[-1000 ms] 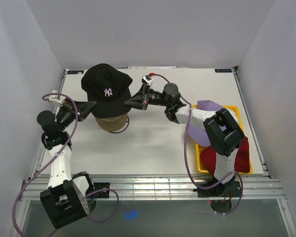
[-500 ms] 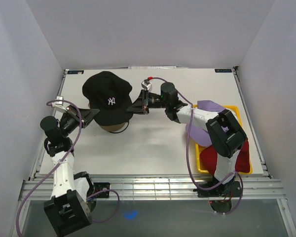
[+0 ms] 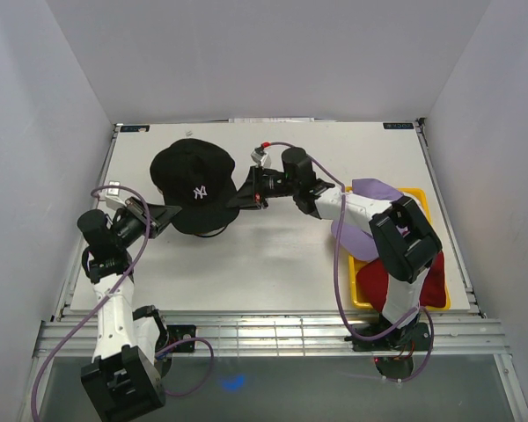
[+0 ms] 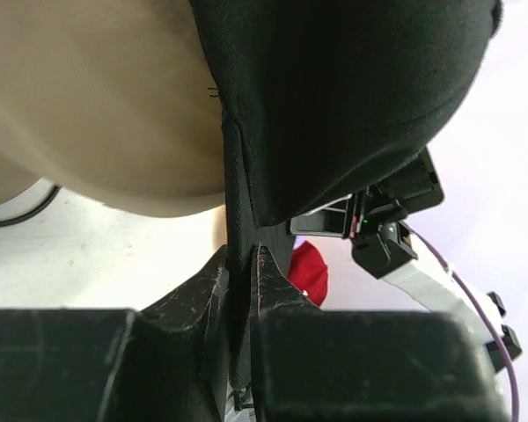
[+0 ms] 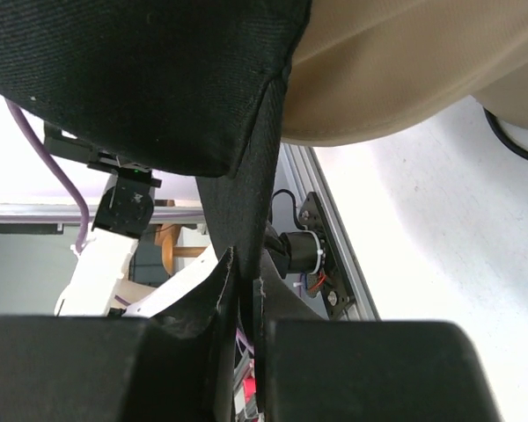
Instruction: Stack the hats
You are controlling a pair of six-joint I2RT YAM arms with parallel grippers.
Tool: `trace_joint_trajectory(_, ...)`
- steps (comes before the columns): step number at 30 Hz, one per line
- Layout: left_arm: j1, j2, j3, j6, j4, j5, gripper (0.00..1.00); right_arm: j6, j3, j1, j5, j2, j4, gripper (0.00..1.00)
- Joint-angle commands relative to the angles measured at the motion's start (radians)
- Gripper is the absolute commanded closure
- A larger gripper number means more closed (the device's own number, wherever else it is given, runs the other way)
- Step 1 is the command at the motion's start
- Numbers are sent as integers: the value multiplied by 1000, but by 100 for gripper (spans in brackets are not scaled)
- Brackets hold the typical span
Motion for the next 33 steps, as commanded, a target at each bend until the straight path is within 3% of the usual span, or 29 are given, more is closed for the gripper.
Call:
trace_joint_trajectory(1,-50,-39,36,94,-126,56,100,-78,20,73,41,38,-54,92)
trace_joint_trajectory(33,-48,64,-71,196,-344,-150,100,-104,-26,76,71,179,-84,92)
